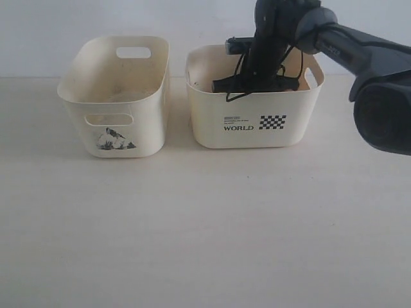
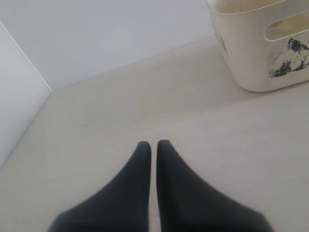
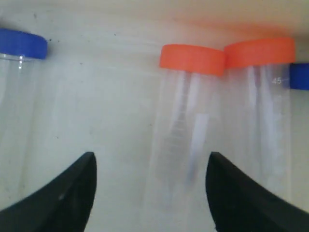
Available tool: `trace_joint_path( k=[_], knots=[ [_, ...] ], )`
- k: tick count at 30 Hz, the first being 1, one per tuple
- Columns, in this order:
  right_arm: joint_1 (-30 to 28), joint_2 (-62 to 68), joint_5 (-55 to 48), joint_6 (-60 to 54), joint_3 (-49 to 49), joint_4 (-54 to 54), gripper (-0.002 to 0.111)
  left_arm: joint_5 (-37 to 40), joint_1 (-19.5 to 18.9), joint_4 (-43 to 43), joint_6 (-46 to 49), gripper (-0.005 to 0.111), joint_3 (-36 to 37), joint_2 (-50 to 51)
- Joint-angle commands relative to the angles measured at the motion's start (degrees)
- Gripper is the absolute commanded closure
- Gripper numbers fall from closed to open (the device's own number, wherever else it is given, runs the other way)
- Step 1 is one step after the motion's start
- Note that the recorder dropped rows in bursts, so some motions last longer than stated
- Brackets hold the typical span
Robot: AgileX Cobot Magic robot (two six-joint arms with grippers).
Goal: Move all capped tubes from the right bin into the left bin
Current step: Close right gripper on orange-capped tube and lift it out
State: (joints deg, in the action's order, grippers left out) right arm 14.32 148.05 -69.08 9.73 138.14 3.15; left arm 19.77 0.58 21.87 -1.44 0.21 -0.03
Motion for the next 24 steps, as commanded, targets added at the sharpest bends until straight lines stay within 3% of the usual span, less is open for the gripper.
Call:
trace_joint_path(
  k=[1, 4, 8, 10, 17, 24],
  knots=[
    [-0.06, 1.1, 0.95, 0.67, 0.51, -0.91, 0.046, -0.24, -0.02, 0.06, -0.54, 0.102, -0.21, 0.03],
    [-0.06, 2.06, 1.92, 1.03, 0.51, -0.91, 0.049, -0.24, -0.02, 0.06, -0.54, 0.102, -0.21, 0.03],
    [-0.06, 2.06, 3.17, 2.14, 1.22, -0.91, 0.08, -0.24, -0.02, 0.06, -0.54, 0.102, -0.21, 0.03],
    [-0.06, 1.94, 3.17, 2.13, 3.81, -0.91, 0.107, -0.24, -0.02, 0.06, -0.54, 0.102, -0.21, 0.03],
    [-0.06, 1.71, -0.88, 2.13, 16.88, -0.66, 0.108, -0.24, -0.02, 0.06, -0.54, 0.102, -0.21, 0.03],
    [-0.06, -1.77, -0.88, 0.45, 18.09, 1.43, 0.108, -0.24, -0.02, 0.06, -0.54, 0.102, -0.21, 0.03]
  ],
)
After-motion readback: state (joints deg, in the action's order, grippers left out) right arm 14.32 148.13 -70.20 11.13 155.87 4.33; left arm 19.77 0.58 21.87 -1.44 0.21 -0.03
